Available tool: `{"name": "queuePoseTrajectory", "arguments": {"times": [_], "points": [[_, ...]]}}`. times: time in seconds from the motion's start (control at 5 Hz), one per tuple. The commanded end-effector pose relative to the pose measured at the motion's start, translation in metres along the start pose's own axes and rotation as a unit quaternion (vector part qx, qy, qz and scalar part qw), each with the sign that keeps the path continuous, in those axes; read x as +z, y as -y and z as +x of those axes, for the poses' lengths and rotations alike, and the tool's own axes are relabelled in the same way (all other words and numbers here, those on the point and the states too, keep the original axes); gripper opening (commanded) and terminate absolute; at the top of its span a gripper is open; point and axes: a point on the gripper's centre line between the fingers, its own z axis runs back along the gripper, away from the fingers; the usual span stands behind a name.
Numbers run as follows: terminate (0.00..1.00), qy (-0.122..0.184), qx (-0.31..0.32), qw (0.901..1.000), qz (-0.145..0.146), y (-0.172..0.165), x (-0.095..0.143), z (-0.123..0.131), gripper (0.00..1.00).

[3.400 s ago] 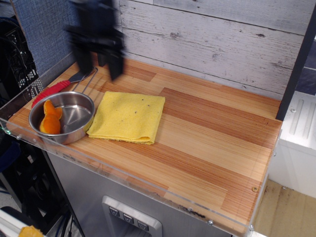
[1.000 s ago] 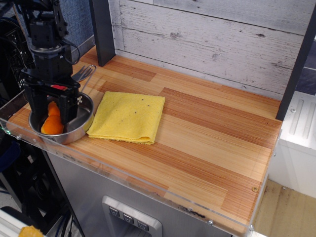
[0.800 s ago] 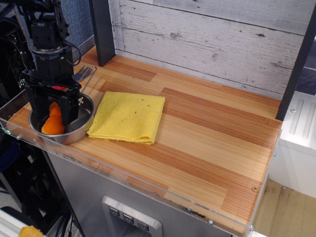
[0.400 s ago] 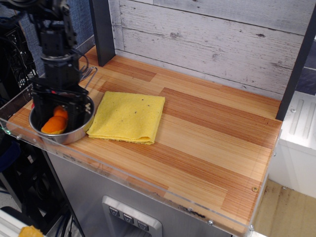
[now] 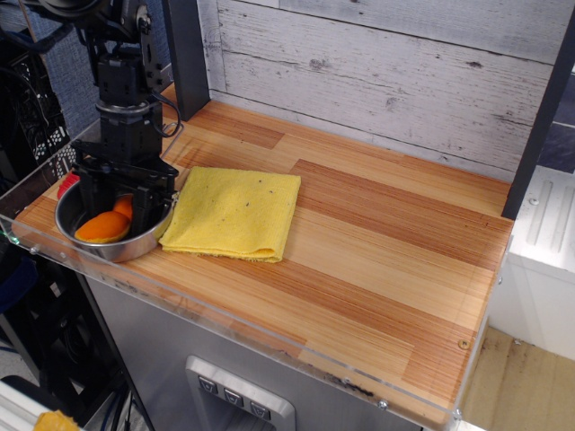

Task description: Put the fish on the bottom right hand corner.

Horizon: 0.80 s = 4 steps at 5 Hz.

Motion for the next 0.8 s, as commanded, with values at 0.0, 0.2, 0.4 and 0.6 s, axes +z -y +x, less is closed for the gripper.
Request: {"name": "queuePoseTrajectory", "arguments": {"times": [0.0,0.2,0.4,0.6], "points": [[0.0,0.069,0.03,0.9971,0.012,0.001,0.036,-0.012,0.0],[0.0,0.13,0.053,0.9901,0.003,0.015,0.084,-0.024,0.0],[0.0,0.183,0.049,0.9818,0.007,0.039,0.12,-0.04,0.0],[0.0,0.223,-0.021,0.9744,-0.022,0.084,0.14,-0.05,0.0]]}}
